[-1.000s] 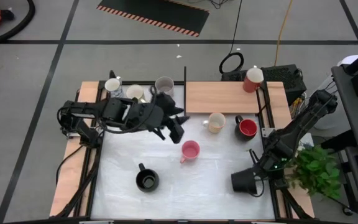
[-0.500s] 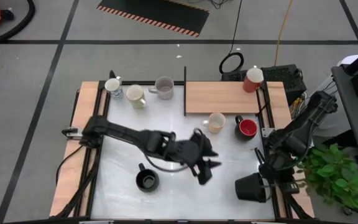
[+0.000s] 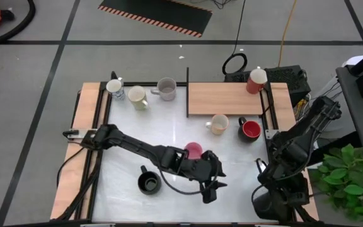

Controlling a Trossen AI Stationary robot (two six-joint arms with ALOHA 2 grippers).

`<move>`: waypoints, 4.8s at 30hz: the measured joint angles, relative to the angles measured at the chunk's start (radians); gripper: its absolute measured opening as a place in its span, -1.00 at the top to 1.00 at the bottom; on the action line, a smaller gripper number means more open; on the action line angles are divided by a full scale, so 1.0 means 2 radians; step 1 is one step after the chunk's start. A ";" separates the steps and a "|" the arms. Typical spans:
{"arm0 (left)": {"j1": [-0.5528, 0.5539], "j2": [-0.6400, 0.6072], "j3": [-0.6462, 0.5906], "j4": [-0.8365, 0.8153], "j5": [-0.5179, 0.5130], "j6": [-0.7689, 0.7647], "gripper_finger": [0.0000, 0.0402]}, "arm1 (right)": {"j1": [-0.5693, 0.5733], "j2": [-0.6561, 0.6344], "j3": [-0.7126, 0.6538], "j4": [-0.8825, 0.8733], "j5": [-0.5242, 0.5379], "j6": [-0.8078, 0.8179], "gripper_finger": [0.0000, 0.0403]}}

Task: Place coffee mugs
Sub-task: Adjust the plant, then put the orange patterned mug on the shelf

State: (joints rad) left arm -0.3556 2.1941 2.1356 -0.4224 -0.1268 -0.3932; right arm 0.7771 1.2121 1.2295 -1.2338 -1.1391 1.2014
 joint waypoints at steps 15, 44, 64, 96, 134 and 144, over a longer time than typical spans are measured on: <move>-0.006 0.005 0.000 -0.070 -0.016 -0.022 0.15 | -0.034 0.072 -0.026 -0.006 -0.021 -0.011 0.92; 0.057 -0.280 0.001 -0.430 -0.165 0.167 0.15 | -0.010 0.162 -0.036 0.070 -0.034 0.043 0.87; 0.107 -0.326 0.001 -0.463 -0.128 0.166 0.15 | -0.048 0.140 0.015 0.089 0.052 0.102 0.15; 0.115 -0.326 0.001 -0.471 -0.134 0.187 0.15 | -0.165 0.124 -0.096 0.332 0.342 0.151 0.27; 0.149 -0.326 0.001 -0.516 -0.173 0.137 0.15 | -0.015 0.124 -0.231 0.572 0.202 0.353 1.00; 0.149 -0.326 0.001 -0.503 -0.173 0.144 0.15 | -0.018 0.119 -0.233 0.590 0.232 0.359 1.00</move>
State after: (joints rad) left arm -0.0582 1.5421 2.1368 -1.4286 -0.4725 -0.1057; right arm 0.7419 1.4491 0.7630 -0.0536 -0.6757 1.9190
